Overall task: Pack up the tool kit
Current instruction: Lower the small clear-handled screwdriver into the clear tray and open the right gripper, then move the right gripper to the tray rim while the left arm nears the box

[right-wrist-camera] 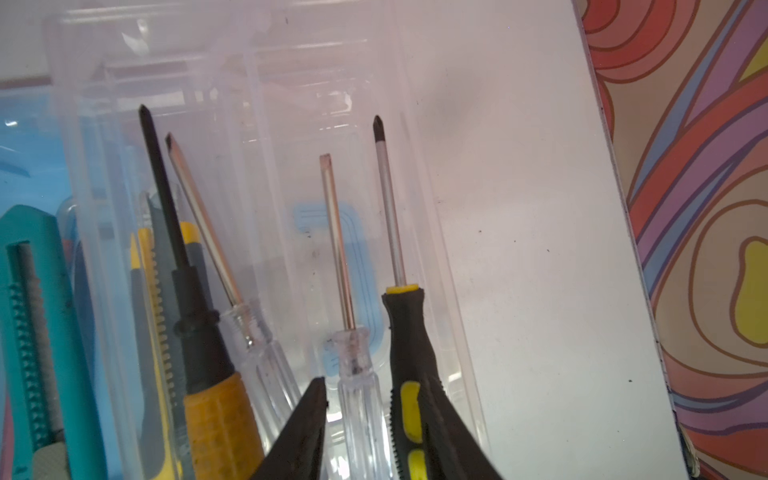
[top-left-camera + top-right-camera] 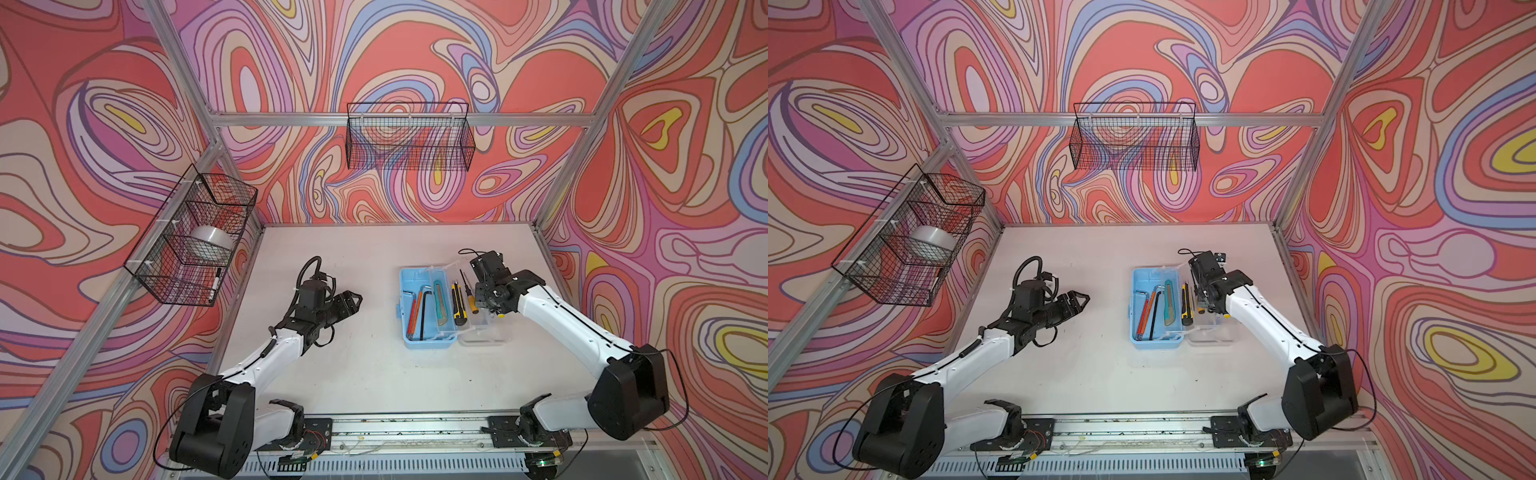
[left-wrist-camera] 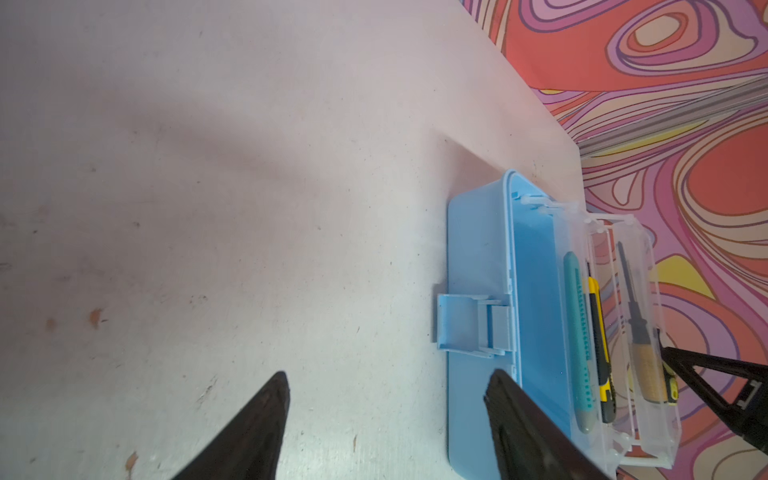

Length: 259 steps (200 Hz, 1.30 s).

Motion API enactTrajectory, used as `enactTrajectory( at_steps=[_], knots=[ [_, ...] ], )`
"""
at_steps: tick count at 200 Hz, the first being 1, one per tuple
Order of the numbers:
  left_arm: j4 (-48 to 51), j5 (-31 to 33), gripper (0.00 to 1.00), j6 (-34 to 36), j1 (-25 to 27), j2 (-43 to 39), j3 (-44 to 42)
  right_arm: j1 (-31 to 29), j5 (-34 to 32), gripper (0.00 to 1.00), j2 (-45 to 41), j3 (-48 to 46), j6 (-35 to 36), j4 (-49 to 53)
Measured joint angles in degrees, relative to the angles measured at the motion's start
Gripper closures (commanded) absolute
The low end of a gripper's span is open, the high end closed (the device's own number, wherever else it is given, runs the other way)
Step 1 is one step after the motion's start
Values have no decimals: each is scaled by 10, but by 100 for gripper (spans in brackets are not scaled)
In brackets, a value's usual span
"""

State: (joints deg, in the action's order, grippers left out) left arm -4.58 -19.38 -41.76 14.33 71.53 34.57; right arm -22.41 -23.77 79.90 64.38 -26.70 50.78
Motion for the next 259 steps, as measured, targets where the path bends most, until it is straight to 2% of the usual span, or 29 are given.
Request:
enactTrajectory(
  at_steps=[20, 62, 85, 110, 144, 194, 212, 259],
  knots=[
    [2, 10, 24, 5, 12, 21, 24, -1, -5, 64, -40, -14, -15, -14],
    [14, 35, 25, 22, 60, 61, 96, 3, -28, 64, -204, -47, -68, -6],
    [17, 47, 25, 30, 81, 88, 139, 5, -24, 65, -254, -60, -99, 11],
    [21, 69, 25, 47, 111, 147, 202, 6, -3, 64, -303, -114, -134, 29],
    [57, 99, 26, 77, 145, 256, 309, 6, 17, 65, -321, -155, -158, 40],
    [139, 155, 29, 111, 176, 385, 453, 6, 29, 65, -318, -160, -163, 28],
    [167, 177, 33, 118, 180, 423, 493, 6, 31, 65, -318, -160, -162, 23],
    [212, 203, 60, 127, 180, 497, 547, 6, 38, 66, -318, -162, -158, 4]
  ],
)
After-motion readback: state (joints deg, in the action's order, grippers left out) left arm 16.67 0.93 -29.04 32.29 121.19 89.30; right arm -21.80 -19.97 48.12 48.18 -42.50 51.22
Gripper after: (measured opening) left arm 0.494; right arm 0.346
